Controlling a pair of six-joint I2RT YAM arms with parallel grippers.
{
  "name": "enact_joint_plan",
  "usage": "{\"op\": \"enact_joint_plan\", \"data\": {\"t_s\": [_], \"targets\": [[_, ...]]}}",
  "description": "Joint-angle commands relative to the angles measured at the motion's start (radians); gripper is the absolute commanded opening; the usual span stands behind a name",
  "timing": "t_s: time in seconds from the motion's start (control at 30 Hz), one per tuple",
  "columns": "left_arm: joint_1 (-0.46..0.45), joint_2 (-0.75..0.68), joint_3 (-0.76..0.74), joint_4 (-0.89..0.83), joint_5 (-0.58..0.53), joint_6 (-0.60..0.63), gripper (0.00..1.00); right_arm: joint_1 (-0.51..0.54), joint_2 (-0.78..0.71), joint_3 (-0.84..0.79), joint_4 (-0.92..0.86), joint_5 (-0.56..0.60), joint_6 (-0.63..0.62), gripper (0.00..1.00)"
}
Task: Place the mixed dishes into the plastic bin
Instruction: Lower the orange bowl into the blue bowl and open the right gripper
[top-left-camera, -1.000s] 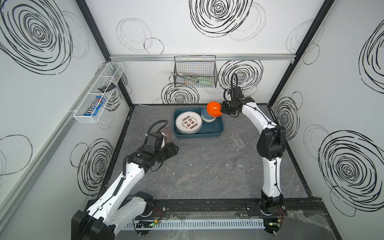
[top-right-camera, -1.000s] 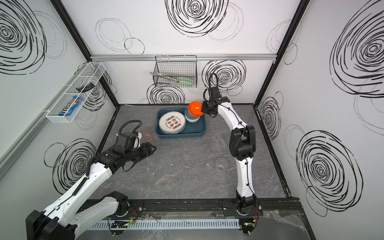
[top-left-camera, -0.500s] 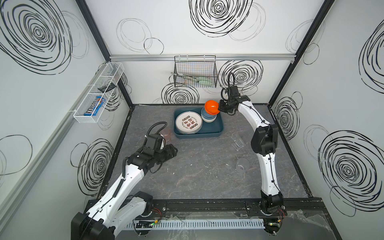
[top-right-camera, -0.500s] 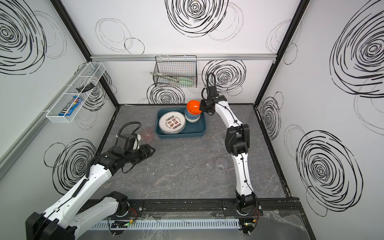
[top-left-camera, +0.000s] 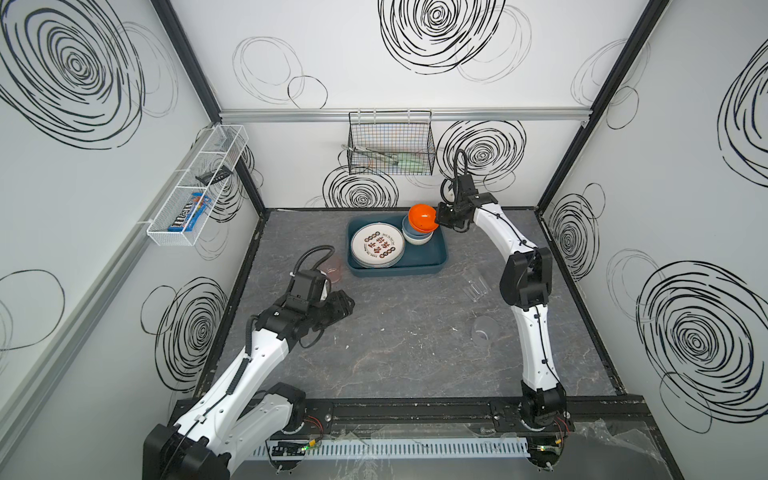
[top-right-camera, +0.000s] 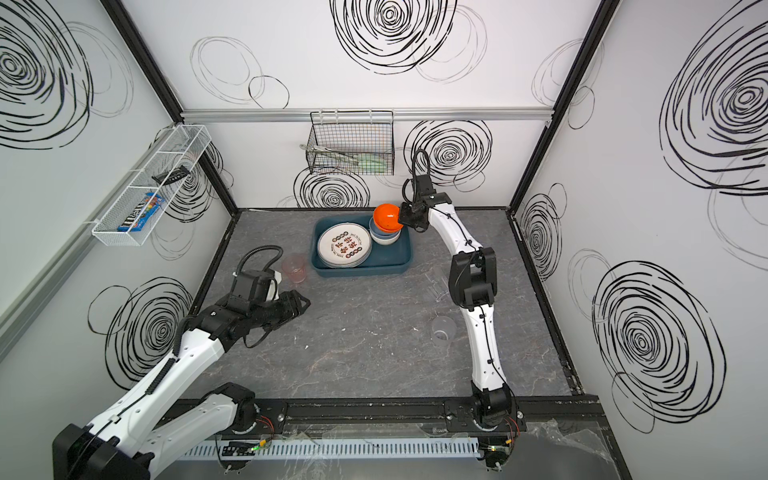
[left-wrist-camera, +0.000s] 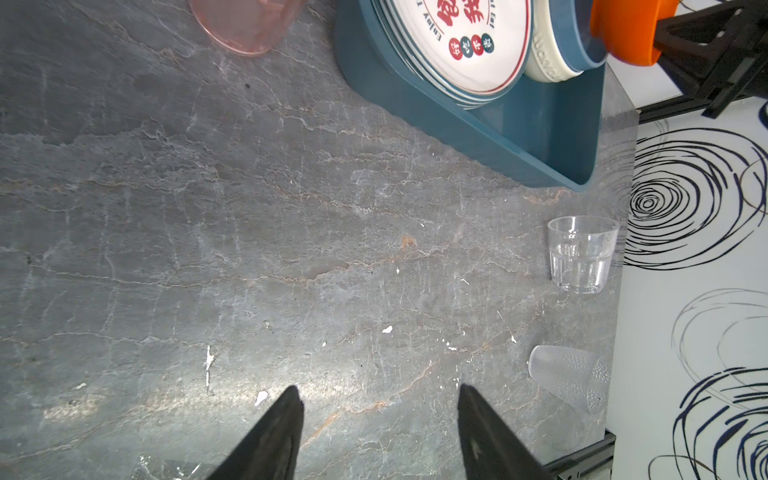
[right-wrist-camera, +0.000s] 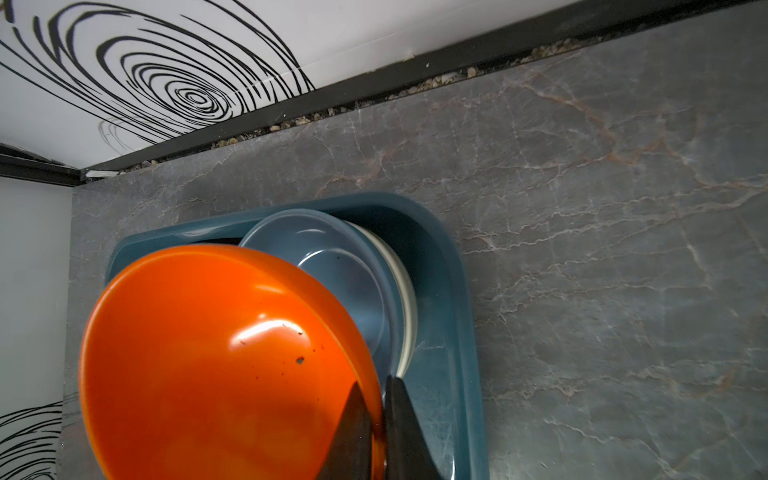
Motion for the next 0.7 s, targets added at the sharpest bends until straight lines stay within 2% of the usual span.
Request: {"op": "enact_joint_plan", "data": {"t_s": [0.0,0.67], "targets": [[0.009,-0.016,-0.015,0.017,0.003,-0.005,0.63,0.005,0.007,0.038,0.011,-0.013,0.009,0.1],[0.013,-0.019,-0.032,0.019,0.005,-0.01,0.63,0.015,0.061,0.079,0.024,-0.013,0.012,0.13]]}}
